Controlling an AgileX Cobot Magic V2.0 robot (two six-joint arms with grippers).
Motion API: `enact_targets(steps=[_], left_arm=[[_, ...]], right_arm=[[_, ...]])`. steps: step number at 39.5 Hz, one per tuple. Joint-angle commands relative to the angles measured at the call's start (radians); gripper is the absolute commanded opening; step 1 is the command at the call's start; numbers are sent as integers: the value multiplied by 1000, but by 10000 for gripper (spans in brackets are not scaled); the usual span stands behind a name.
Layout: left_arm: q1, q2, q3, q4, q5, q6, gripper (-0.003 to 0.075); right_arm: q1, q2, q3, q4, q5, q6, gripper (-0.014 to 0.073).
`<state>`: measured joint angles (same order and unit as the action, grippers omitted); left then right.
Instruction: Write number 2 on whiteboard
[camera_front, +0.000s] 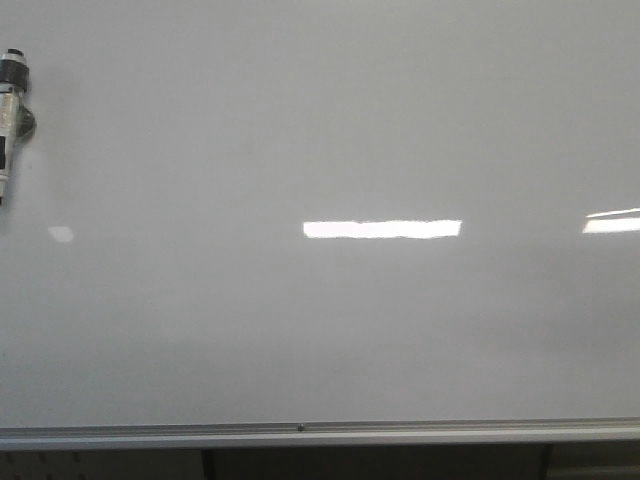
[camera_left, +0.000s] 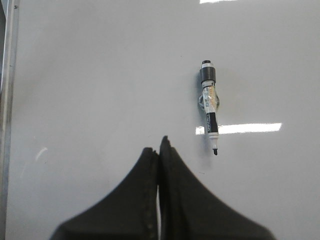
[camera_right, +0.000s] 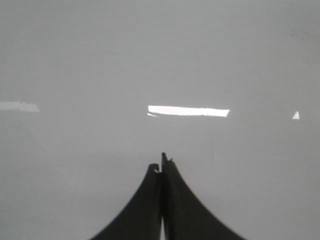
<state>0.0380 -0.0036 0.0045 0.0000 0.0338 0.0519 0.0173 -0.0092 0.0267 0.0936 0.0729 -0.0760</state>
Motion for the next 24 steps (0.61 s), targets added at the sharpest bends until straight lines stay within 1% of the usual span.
enact_targets(steps=[1,13,16,21,24], left_arm=[[1,-16,25,-12,-81,0,-20],[1,-16,25,-10,-81,2,-20],[1,-16,25,27,-115,2,-20],[1,-16,25,32,-196,2,-20],[1,-16,25,32,-198,2,-20]], right_arm=[[-6,-17,0,1,-82,-11,-67],[-5,-17,0,1,-84,-11,-67],[-5,-17,0,1,-98,-11,-67],[-5,-17,0,1,-97,-11,-67],[-5,-17,0,1,-103,-11,-67]])
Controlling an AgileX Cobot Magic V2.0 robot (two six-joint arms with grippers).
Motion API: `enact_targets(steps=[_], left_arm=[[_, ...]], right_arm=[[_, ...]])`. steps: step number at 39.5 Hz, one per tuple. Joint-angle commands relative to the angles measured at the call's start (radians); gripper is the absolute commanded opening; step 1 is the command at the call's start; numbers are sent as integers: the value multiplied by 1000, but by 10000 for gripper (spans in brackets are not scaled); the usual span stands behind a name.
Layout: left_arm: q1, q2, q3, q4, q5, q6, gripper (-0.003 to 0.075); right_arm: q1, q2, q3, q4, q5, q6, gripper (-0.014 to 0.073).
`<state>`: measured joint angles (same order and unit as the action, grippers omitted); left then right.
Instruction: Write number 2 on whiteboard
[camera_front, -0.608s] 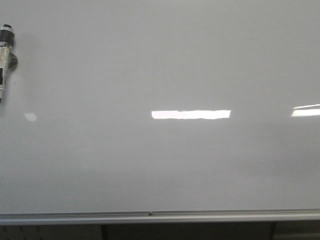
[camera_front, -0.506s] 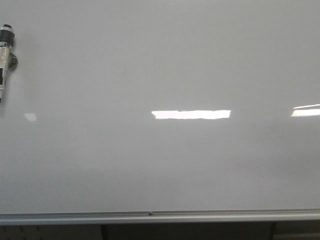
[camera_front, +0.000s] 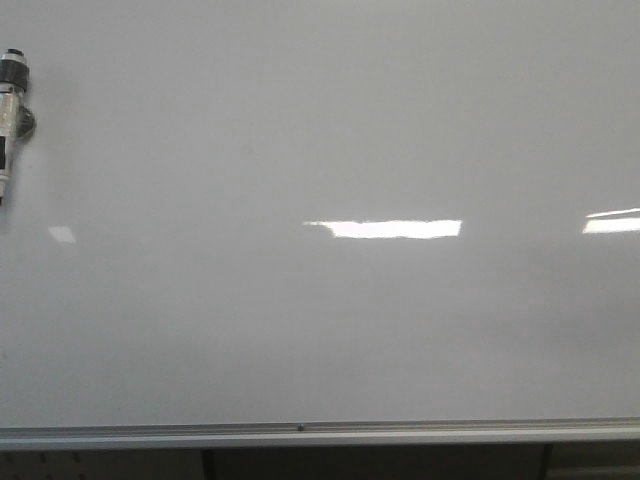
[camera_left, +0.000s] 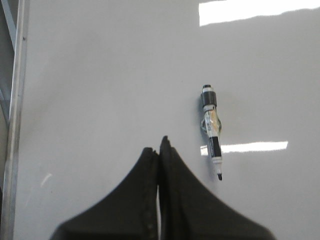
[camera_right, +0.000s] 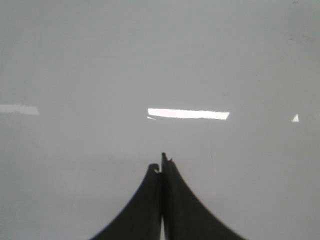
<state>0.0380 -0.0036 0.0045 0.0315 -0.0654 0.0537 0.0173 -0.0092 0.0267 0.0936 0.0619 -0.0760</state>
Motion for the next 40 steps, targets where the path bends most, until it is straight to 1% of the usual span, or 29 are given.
enact_targets(steps=[1,4,7,11,14,19,22,26,33,36,40], left_arm=[[1,-16,25,1,-94,0,-20],[1,-16,25,1,-93,0,-19],[1,-16,23,-6,-130,-4,-20],[1,-16,0,-48,-146,-14,-20],[1,-16,-40,-48,-129,-14,-19],[1,-15,-152,-48,-44,-14,-20],[1,-8,-241,-48,39,-14,-20],[1,19,-355,-48,115,-14,-20],[1,124,-538,-48,229,-14,-20],[1,189,-606,-48,298,-14,-20],[1,271,-670,-48,376,-14,-20]], right_arm=[[-5,-17,0,1,-102,-11,-67],[-5,-17,0,1,-121,-11,-67],[-5,-17,-4,3,-137,-11,-67],[-5,-17,-49,18,-117,-11,-67],[-5,-17,-102,25,-89,-11,-67],[-5,-9,-225,25,17,-11,-67],[-5,18,-310,19,90,-11,-67],[-5,68,-407,19,146,-11,-67],[-5,183,-556,19,239,-11,-67],[-5,242,-610,19,283,-11,-67],[-5,315,-661,19,329,-11,-67]])
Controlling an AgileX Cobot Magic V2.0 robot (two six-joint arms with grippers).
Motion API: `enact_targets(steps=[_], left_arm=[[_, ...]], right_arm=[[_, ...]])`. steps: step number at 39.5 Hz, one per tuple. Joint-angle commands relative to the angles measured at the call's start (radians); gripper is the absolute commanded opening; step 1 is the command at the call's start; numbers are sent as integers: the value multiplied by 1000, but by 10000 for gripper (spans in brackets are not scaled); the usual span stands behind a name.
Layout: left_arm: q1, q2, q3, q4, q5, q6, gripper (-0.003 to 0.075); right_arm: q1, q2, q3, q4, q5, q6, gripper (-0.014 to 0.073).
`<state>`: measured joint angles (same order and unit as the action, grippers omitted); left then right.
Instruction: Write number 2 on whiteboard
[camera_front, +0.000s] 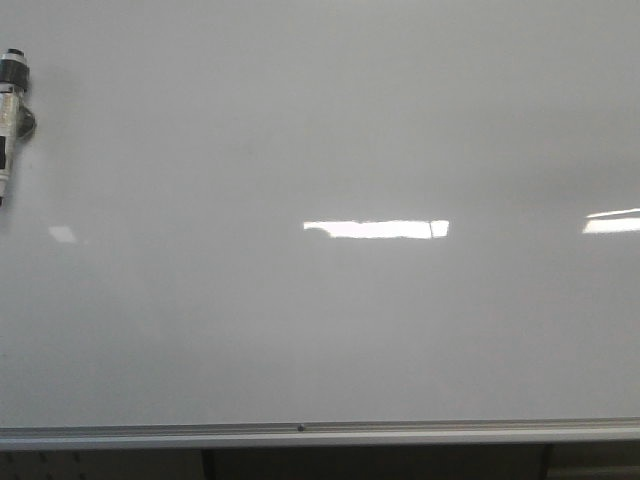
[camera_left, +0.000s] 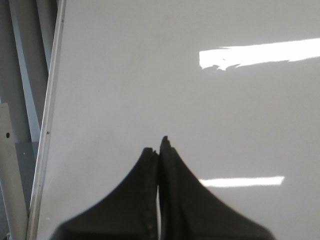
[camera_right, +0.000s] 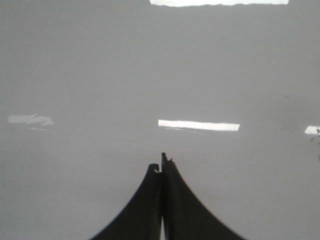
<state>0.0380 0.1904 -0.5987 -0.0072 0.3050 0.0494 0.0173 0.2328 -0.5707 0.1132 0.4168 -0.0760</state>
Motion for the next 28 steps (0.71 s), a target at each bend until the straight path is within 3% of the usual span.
enact_targets(steps=[1,22,28], left_arm=[[1,93,-74,-9,16,-10,-20],[1,347,-69,-10,239,-10,-20],[1,385,-69,-13,244,-10,-20]], right_arm=[[-5,86,-70,-1,-19,-11,-67],[-5,358,-68,-1,79,-11,-67],[-5,412,-68,-1,109,-11,-67]])
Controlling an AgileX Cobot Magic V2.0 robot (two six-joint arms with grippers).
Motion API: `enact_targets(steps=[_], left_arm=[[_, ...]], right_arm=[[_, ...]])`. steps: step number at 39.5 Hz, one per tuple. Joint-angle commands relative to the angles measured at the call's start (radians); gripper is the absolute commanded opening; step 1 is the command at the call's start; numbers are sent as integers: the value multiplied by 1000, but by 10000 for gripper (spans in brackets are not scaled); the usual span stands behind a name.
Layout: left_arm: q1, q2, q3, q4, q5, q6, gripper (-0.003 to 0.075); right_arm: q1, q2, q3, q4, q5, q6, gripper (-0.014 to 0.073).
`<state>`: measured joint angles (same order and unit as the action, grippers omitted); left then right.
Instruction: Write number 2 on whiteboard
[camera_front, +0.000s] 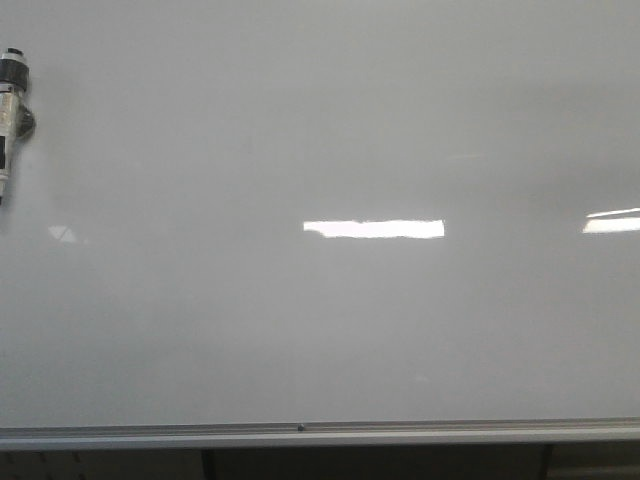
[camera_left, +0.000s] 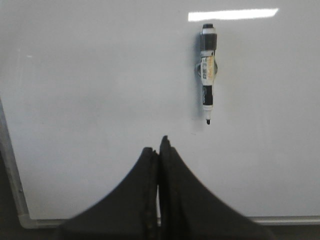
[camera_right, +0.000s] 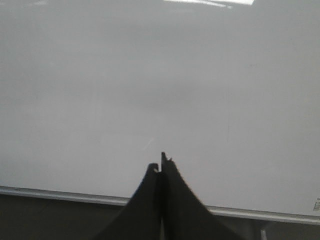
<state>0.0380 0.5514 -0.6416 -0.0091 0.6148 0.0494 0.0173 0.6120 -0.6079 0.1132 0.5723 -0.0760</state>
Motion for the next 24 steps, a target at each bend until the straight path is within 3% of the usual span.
enact_targets(steps=[1,8,13,18,21,24], left_arm=[[1,30,-26,-13,-64,-10,-19],[1,41,-26,-17,-61,-10,-19],[1,41,-26,-17,-61,-8,14],[1,41,-26,-17,-67,-8,205],[1,41,-26,-17,-67,-8,347],[1,41,-26,-20,-69,-8,441]], right_arm=[[-5,37,-31,-1,-43,-11,-67],[-5,61,-31,-9,-29,-25,-50],[-5,61,-31,-11,-28,-38,123],[-5,61,-31,-11,-28,-38,414],[-5,61,-31,-11,-28,-38,512],[-5,61,-31,-11,-28,-38,547]])
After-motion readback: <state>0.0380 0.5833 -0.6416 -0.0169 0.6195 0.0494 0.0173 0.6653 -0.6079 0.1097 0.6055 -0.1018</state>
